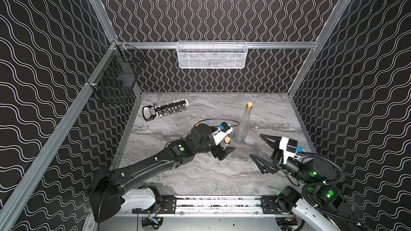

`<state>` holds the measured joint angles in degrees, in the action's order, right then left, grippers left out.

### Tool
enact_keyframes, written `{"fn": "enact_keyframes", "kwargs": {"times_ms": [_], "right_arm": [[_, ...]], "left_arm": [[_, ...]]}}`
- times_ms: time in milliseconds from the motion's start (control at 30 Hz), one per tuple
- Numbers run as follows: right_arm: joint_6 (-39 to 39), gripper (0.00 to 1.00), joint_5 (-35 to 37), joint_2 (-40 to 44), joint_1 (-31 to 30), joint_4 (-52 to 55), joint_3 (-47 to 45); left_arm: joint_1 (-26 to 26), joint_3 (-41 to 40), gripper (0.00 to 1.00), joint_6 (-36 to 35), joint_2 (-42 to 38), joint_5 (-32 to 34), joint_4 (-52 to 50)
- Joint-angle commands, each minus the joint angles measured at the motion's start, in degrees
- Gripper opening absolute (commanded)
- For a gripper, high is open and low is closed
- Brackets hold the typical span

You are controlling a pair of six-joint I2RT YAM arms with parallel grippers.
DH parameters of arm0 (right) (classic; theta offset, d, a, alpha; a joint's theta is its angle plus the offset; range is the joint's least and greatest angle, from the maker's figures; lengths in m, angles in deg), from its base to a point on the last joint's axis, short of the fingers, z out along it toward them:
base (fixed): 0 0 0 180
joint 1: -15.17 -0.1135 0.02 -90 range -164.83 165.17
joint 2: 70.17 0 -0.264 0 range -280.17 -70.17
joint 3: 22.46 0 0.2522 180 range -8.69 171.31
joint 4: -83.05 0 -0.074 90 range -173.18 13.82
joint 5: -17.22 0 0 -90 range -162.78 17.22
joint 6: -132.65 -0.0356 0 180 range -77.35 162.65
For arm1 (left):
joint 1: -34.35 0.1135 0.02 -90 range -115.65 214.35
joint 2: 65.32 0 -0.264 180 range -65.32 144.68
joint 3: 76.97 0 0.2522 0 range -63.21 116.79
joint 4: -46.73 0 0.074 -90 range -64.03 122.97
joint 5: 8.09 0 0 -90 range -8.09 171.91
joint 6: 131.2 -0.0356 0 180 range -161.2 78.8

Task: Remove the label from the bottle
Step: Hold the bottle at the center of the board.

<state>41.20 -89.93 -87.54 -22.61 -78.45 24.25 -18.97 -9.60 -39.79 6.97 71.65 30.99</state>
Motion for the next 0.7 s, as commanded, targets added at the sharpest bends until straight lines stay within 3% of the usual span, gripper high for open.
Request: {"fn": "enact_keyframes", "kwargs": {"times_ms": [0,200,467,667], "right_arm": [[-4.0,0.96,2.6,-0.9,0.0,2.4,-1.1],[-10.6,0.85,6.2,-2.8,0.0,5.2,-4.1],[-15.4,0.76,5.0,-5.2,-0.1,3.7,-8.3],[-19.6,0.69,3.4,-2.9,-0.1,-2.0,-14.2]], "left_arm": [[0.0,-0.1,0.81,0.2,0.7,-0.7,4.4],[0.1,-2.2,0.63,1.0,0.6,1.1,6.2],[0.0,-3.4,0.34,2.5,0.3,4.0,7.4],[-0.1,-2.4,0.00,5.4,0.5,9.0,6.5]]}}
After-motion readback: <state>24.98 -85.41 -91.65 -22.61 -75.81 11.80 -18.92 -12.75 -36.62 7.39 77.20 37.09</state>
